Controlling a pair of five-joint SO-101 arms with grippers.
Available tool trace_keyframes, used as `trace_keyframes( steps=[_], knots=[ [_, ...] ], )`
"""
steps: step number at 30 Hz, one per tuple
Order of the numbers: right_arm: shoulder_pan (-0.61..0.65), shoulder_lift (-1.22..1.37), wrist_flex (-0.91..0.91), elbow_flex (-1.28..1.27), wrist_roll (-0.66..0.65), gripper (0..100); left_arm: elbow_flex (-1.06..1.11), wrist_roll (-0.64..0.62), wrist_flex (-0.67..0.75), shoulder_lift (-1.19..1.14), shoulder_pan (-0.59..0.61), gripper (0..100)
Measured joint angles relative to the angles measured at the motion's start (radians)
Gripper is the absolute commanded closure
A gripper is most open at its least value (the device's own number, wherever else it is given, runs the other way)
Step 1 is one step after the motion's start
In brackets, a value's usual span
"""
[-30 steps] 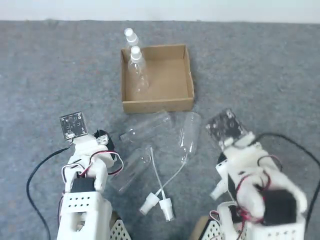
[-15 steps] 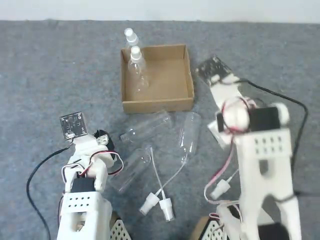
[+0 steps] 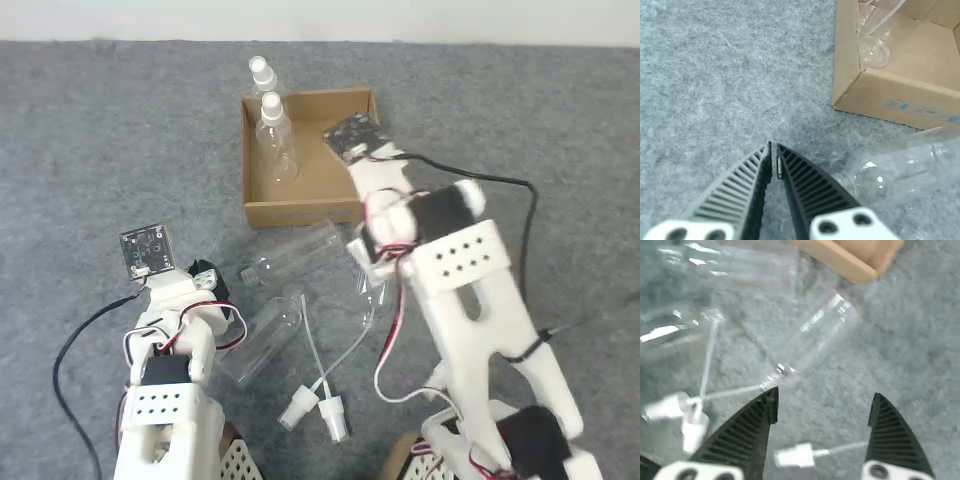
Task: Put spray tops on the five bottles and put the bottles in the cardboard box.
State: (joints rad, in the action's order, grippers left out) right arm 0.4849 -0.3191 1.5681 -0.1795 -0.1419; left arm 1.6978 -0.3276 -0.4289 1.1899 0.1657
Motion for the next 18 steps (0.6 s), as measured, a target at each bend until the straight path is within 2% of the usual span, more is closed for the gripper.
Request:
trace_keyframes(
  steps=[6,14,18],
  knots=[
    [0.006,0.158,-0.144,0.0,0.166,75.4,0.0,0.0,0.0,0.0,0.0,99],
    [-0.075,0.379,-0.316,0.0,0.295,75.3,0.0,0.0,0.0,0.0,0.0,99],
    [-0.107,0.437,-0.344,0.0,0.322,75.6,0.0,0.0,0.0,0.0,0.0,99]
  ],
)
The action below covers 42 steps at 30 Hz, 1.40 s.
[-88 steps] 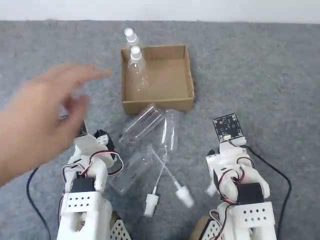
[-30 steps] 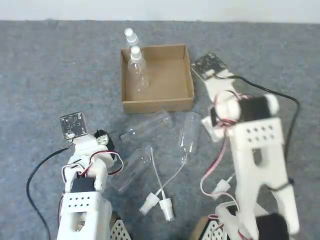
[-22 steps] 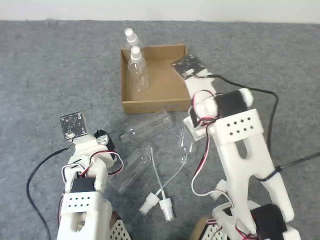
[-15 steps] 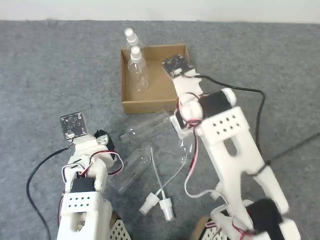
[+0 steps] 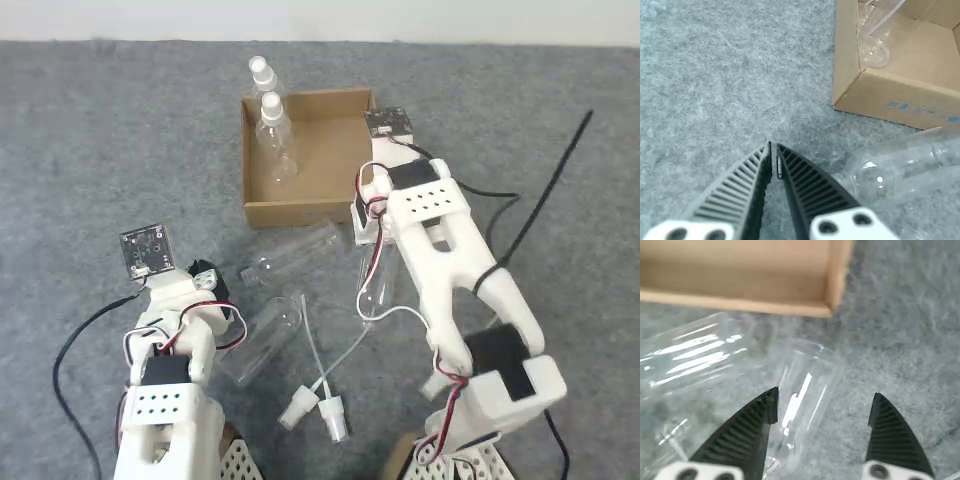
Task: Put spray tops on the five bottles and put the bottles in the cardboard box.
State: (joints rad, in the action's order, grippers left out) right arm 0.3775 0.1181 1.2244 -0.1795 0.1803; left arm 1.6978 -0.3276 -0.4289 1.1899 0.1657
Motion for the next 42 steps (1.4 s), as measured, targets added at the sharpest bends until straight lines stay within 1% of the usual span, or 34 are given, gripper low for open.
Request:
trace_keyframes(
  steps=[6,8,10,13,14,16,20,27,30,33,38,40,42],
  knots=[
    [0.005,0.075,-0.038,0.003,0.008,75.7,0.0,0.0,0.0,0.0,0.0,99],
    [0.005,0.107,-0.051,0.008,0.008,77.8,0.0,0.0,0.0,0.0,0.0,99],
    [0.002,0.133,-0.051,0.008,0.008,84.5,0.0,0.0,0.0,0.0,0.0,99],
    [-0.009,0.146,-0.051,0.009,0.009,97.2,0.0,0.0,0.0,0.0,0.0,99],
    [-0.02,0.147,-0.051,0.012,0.009,99.8,0.0,0.0,0.0,0.0,0.0,99],
    [-0.044,0.147,-0.051,0.014,0.009,97.7,0.0,0.0,0.0,0.0,0.0,99],
    [-0.11,0.147,-0.041,0.015,0.021,97.6,0.0,0.0,0.0,0.0,0.0,99],
    [-0.305,0.14,0.017,0.015,0.295,97.6,0.0,0.0,0.0,0.0,0.0,99],
    [-0.362,0.118,0.034,0.014,0.325,97.6,0.0,0.0,0.0,0.0,0.0,99],
    [-0.381,0.084,0.041,0.014,0.33,99.5,0.0,0.0,0.0,0.0,0.0,99],
    [-0.427,0.058,0.095,0.014,0.347,99.2,0.0,0.0,0.0,0.0,0.0,99],
    [-0.454,0.058,0.1,0.014,0.416,99.2,0.0,0.0,0.0,0.0,0.0,99],
    [-0.477,0.058,0.106,0.014,0.525,99.2,0.0,0.0,0.0,0.0,-0.002,99]
  ],
)
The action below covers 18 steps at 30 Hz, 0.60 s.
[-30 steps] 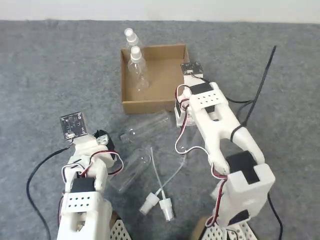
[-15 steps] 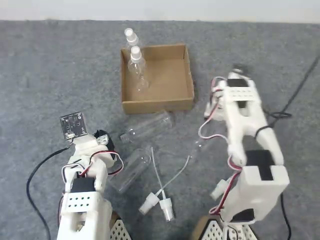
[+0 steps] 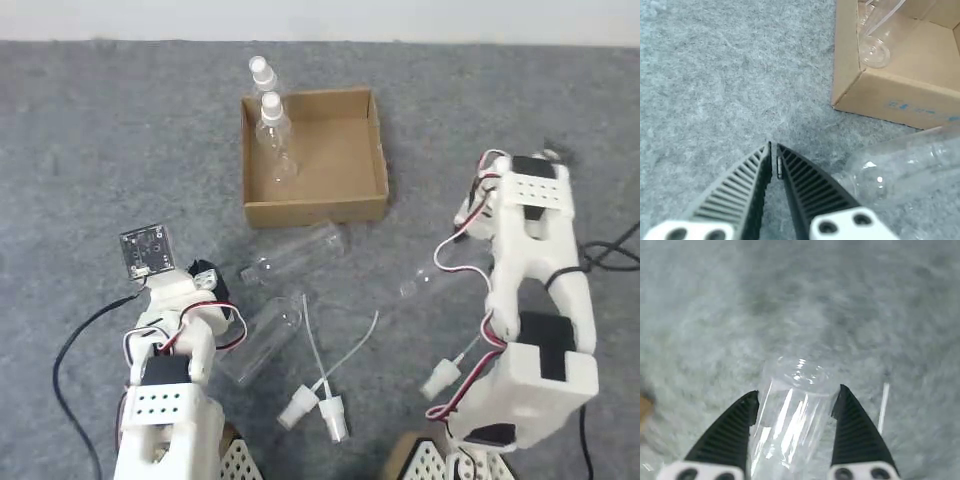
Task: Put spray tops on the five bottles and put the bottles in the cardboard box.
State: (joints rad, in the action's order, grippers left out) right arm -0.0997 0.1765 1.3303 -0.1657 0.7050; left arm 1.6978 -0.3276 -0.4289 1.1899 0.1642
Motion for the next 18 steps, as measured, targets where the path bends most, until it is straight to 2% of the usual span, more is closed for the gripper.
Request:
trace_keyframes(
  steps=[4,7,9,12,14,18],
  knots=[
    [-0.005,0.0,0.003,0.0,0.221,98.8,0.0,0.0,0.0,0.0,0.0,99],
    [-0.003,0.003,0.003,0.0,0.308,98.1,0.0,0.0,0.0,0.0,0.002,99],
    [-0.003,0.003,0.003,0.0,0.327,92.8,0.0,0.0,0.0,0.0,0.002,99],
    [-0.003,0.034,0.002,0.0,0.339,78.0,0.0,0.0,0.0,0.0,0.002,99],
    [-0.003,0.046,0.002,0.0,0.342,71.6,0.0,0.0,0.0,0.0,0.002,99],
    [-0.003,0.048,0.002,0.0,0.344,73.6,0.0,0.0,0.0,0.0,0.002,99]
  ],
)
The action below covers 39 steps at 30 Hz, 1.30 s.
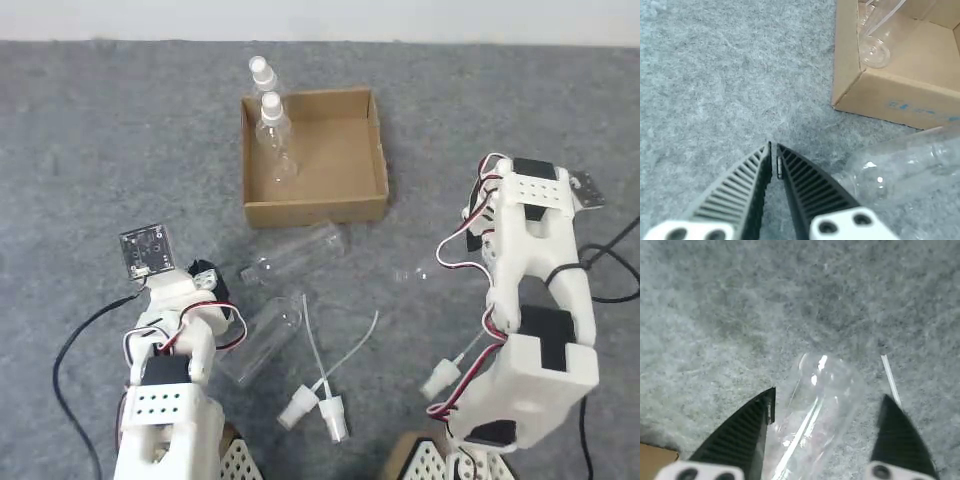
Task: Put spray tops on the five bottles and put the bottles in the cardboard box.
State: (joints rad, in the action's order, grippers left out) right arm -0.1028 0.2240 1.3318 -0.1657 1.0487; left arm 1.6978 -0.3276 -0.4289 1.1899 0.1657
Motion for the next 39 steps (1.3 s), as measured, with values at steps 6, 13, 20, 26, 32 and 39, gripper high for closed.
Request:
trace_keyframes(
  steps=[6,13,20,26,32,39],
  knots=[
    [0.0,-0.002,0.028,0.063,0.0,74.9,0.0,0.0,0.0,0.0,0.0,99],
    [0.0,-0.077,0.141,0.18,-0.155,75.0,0.0,0.0,0.0,0.0,0.0,99],
    [0.029,-0.147,0.18,0.183,-0.462,75.0,0.0,0.0,0.0,0.0,0.0,99],
    [0.031,-0.19,0.184,0.183,-0.729,74.9,0.0,0.0,0.0,0.0,0.0,99],
    [0.091,-0.195,0.204,0.183,-0.973,74.9,0.0,0.0,0.0,0.0,0.0,99],
    [0.221,-0.195,0.275,0.183,-1.333,74.7,0.0,0.0,0.0,0.0,0.0,99]
  ],
)
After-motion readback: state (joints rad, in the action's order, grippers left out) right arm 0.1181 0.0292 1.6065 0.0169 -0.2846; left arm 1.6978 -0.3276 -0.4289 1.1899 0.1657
